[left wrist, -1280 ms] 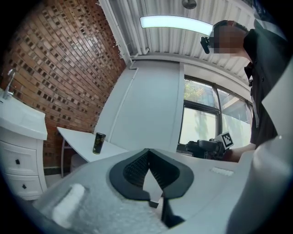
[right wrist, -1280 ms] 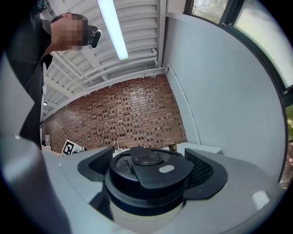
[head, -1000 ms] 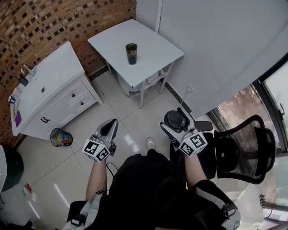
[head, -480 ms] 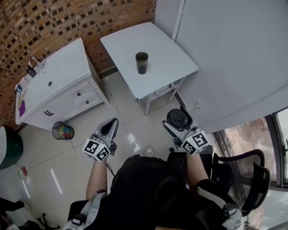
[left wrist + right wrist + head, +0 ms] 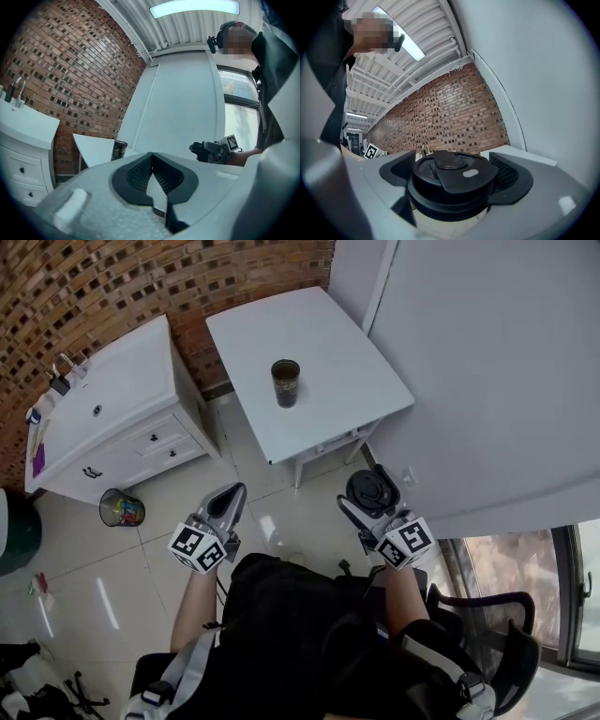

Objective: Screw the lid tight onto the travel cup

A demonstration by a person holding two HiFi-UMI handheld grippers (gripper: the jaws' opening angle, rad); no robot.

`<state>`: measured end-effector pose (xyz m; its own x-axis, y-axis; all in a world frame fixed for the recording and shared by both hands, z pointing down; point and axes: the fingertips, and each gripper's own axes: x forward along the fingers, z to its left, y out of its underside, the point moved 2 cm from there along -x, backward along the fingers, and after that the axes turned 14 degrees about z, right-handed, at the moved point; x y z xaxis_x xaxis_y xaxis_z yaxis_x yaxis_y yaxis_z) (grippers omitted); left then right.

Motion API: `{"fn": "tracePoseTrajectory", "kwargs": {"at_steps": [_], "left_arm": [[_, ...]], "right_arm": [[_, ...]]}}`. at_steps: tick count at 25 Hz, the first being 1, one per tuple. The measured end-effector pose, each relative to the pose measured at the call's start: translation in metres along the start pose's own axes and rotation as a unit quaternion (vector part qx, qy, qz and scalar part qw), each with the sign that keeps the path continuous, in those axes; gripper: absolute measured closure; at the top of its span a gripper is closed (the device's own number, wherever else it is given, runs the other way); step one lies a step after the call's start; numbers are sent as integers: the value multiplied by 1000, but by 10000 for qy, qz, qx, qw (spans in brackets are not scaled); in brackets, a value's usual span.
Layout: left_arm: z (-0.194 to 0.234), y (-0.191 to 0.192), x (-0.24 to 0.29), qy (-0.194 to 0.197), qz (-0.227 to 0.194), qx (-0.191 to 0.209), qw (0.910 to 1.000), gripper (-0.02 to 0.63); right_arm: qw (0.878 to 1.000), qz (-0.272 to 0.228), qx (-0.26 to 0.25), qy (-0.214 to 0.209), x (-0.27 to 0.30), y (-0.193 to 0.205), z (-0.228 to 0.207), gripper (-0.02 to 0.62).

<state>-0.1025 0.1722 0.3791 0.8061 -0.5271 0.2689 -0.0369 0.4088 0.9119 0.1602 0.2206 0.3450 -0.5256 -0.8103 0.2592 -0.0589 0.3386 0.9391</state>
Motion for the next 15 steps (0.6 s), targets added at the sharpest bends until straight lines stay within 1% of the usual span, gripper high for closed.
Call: {"fn": "tracePoseTrajectory", "kwargs": {"at_steps": [3,5,7,11,13,15], "left_arm": [[8,3,11,-9,105,-45,9999,604],[15,0,19,0,93,-75,9999,604],[23,-4,30,59,68,-54,9999,604],[44,-4,57,179,146,-22,9997,604],[55,-13,72,245,137,32,9996,604],[68,-31,89,312,78,130,9994,604]], "right_arm": [[9999,-6,98,68,1,2,-15,109],[9997,4,158,165,3,2,-25,109],[9994,-3,201,266,10,2,-35,109],[9989,-16,256,400,26,2,-53,109],[9989,-75,176,426,39,-9,-61,109],[9989,-163,55,440,55,-25,-69,109]]}}
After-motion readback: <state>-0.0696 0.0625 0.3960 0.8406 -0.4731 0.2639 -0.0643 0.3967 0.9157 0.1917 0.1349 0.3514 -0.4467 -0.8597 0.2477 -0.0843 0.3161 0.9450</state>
